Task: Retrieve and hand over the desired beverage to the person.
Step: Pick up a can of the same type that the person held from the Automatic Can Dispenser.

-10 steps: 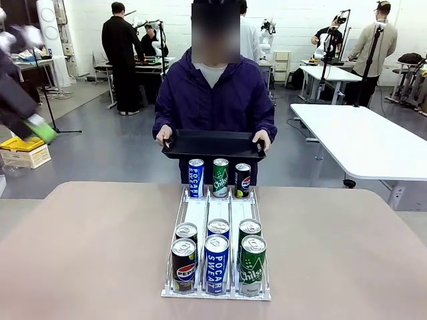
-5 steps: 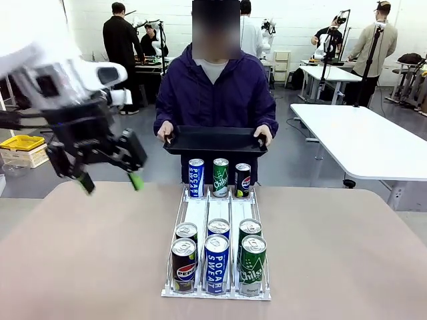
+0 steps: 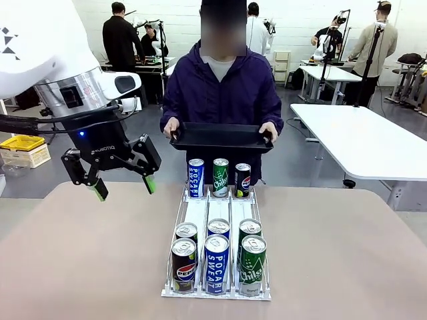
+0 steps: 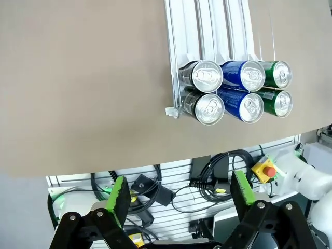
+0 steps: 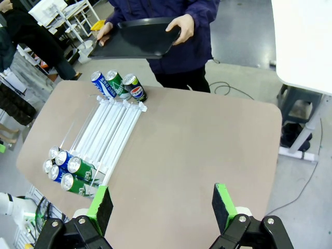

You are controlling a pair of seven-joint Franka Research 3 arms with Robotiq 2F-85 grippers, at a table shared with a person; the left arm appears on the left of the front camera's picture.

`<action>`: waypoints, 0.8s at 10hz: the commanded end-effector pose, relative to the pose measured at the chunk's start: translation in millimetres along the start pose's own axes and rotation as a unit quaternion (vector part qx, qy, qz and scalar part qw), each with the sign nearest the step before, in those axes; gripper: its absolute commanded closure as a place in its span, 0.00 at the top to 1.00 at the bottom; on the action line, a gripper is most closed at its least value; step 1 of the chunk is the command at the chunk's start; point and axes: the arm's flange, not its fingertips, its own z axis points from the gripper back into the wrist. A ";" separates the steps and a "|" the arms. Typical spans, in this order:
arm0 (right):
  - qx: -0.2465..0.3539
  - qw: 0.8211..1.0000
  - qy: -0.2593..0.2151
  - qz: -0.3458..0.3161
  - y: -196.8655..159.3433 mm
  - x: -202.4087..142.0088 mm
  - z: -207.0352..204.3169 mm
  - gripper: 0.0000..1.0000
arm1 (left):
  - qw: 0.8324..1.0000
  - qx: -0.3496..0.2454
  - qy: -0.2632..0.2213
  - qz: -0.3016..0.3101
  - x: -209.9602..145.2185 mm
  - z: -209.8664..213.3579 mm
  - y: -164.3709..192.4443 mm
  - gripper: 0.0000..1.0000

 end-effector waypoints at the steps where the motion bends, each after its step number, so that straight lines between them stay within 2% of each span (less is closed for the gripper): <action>1: 0.014 1.000 -0.002 0.001 -2.3 -0.3 -1.9 1.00 | 1.000 0.005 0.002 -0.004 -2.7 3.9 2.3 1.00; 4: 0.014 1.000 -0.002 0.001 -2.3 -0.3 -1.9 1.00 | 1.000 0.000 0.002 -0.001 -1.1 1.5 0.8 1.00; 6: 0.014 1.000 -0.002 0.001 -2.3 -0.3 -1.9 1.00 | 0.999 0.043 -0.028 -0.013 -17.3 -34.9 -29.4 1.00; 7: 0.014 1.000 -0.002 0.001 -2.3 -0.3 -1.9 1.00 | 0.996 0.073 -0.055 -0.006 -21.3 -52.5 -40.3 1.00; 8: 0.014 1.000 -0.002 0.001 -2.3 -0.3 -1.9 1.00 | 0.994 0.092 -0.058 0.005 -20.5 -70.1 -48.0 1.00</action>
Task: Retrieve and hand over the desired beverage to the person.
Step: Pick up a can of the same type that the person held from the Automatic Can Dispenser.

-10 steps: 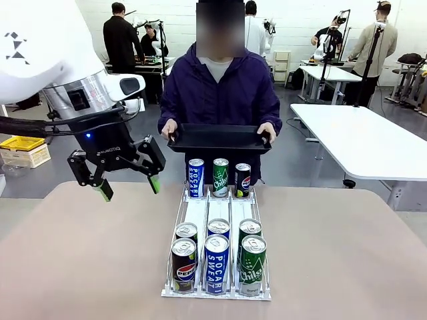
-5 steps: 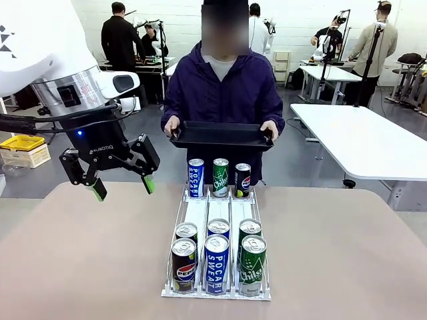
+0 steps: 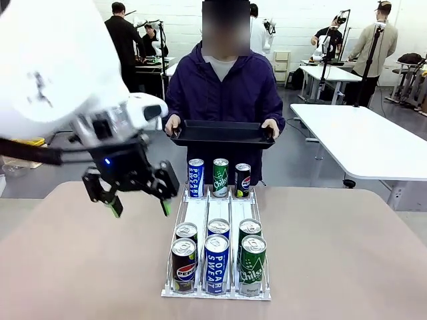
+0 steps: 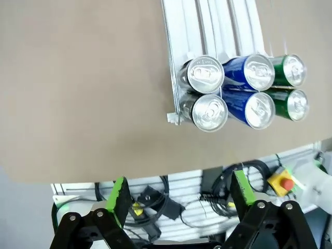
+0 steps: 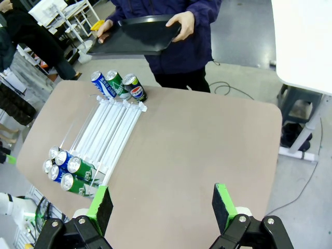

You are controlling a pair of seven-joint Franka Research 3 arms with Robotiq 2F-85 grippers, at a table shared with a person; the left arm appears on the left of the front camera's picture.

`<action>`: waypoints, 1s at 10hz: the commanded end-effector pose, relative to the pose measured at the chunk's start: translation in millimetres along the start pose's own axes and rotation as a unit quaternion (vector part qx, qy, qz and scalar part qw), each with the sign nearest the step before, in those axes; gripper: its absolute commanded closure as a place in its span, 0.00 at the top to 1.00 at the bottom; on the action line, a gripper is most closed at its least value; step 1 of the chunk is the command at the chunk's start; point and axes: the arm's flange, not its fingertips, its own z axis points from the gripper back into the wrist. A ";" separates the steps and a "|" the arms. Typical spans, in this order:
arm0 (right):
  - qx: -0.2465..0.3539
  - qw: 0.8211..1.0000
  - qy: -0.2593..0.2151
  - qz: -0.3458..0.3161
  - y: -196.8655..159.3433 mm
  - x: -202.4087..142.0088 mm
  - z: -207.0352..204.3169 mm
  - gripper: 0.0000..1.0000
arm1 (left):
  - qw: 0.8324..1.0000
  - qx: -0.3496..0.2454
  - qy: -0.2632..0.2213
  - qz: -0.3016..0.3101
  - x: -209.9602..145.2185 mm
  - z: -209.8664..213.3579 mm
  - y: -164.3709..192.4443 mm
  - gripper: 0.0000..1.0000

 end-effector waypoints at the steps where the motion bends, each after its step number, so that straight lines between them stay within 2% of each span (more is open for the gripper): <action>1: 0.014 1.000 -0.003 0.001 -2.4 -0.3 -1.8 1.00 | 0.998 0.046 0.002 0.032 8.8 -40.7 -17.1 1.00; 4: 0.014 1.000 -0.003 0.001 -2.4 -0.3 -1.8 1.00 | 0.997 0.053 0.034 0.037 22.6 -78.2 -33.6 1.00; 8: 0.014 1.000 -0.003 0.001 -2.4 -0.3 -1.8 1.00 | 0.998 0.043 0.038 0.012 33.8 -96.1 -48.9 1.00; 10: 0.014 1.000 -0.003 0.001 -2.4 -0.3 -1.8 1.00 | 0.997 0.043 0.061 -0.027 36.7 -103.6 -50.9 1.00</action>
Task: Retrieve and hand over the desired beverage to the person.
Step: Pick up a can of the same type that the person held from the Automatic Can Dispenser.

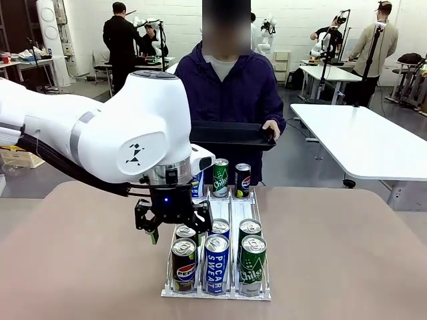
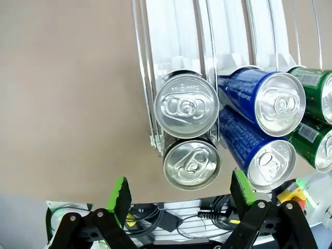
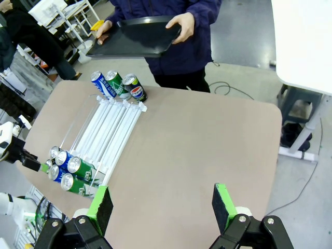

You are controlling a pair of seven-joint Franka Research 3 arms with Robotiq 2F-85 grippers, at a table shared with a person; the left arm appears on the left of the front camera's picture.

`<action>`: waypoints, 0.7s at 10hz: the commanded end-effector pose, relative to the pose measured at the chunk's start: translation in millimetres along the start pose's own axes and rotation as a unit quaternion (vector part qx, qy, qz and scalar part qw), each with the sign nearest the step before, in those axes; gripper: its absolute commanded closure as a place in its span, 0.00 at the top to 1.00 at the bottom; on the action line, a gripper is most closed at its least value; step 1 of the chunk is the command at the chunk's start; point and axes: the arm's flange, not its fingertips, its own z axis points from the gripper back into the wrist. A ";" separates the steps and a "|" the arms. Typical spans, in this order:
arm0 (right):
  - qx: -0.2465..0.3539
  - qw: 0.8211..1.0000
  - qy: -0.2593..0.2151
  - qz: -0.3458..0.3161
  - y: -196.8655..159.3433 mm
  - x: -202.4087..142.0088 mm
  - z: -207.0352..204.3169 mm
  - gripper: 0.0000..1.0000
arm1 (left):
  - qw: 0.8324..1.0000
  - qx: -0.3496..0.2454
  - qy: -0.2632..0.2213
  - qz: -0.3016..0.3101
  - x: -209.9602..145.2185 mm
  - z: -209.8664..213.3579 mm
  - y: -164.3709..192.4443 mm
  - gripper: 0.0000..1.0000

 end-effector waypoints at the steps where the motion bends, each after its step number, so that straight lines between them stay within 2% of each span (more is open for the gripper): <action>1: 0.014 1.000 -0.003 0.001 -2.2 -0.3 -1.8 1.00 | 0.999 0.004 0.010 -0.035 5.5 -4.7 -0.9 1.00; 5: 0.014 1.000 -0.003 0.001 -2.2 -0.3 -1.8 1.00 | 0.998 0.001 0.019 -0.059 5.9 -14.2 -1.9 1.00; 7: 0.014 1.000 -0.003 0.001 -2.2 -0.3 -1.8 1.00 | 0.999 -0.001 0.013 -0.046 8.3 -14.4 -4.1 1.00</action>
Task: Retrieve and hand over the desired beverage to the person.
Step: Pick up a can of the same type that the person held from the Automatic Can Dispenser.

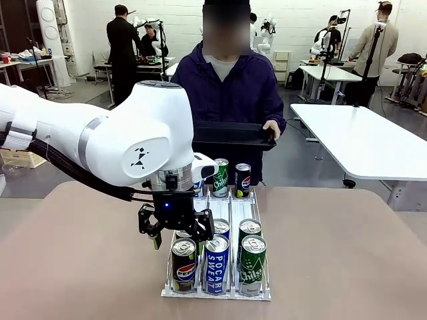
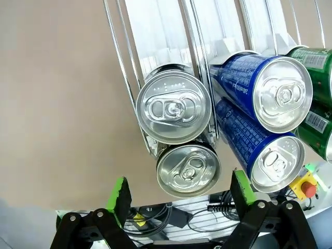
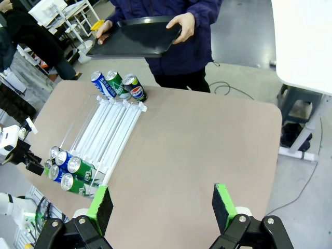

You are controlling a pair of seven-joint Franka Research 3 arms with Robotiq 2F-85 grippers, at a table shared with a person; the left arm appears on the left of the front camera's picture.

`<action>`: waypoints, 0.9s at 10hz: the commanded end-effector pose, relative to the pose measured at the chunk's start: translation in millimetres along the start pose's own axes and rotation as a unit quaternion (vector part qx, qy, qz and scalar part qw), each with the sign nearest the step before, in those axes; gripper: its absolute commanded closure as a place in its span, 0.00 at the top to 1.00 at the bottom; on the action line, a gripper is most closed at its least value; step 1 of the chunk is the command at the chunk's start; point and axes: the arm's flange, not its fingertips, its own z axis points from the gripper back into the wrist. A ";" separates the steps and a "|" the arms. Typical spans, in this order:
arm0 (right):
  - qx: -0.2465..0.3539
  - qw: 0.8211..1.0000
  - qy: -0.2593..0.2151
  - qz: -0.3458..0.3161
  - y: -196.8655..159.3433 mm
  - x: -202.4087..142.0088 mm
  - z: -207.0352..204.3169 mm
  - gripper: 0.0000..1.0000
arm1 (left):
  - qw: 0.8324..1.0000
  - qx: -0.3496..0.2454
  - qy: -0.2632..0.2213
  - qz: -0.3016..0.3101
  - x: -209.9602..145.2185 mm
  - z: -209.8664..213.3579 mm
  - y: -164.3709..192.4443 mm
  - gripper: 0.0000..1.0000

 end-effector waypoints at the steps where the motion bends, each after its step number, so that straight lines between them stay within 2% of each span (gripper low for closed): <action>1: 0.014 1.000 -0.003 0.001 -2.2 -0.3 -1.8 1.00 | 1.000 0.008 -0.015 0.015 4.5 -1.1 -3.5 1.00; 9: 0.014 1.000 -0.003 0.001 -2.2 -0.3 -1.8 1.00 | 0.999 0.018 -0.013 0.044 14.4 -15.7 -0.6 1.00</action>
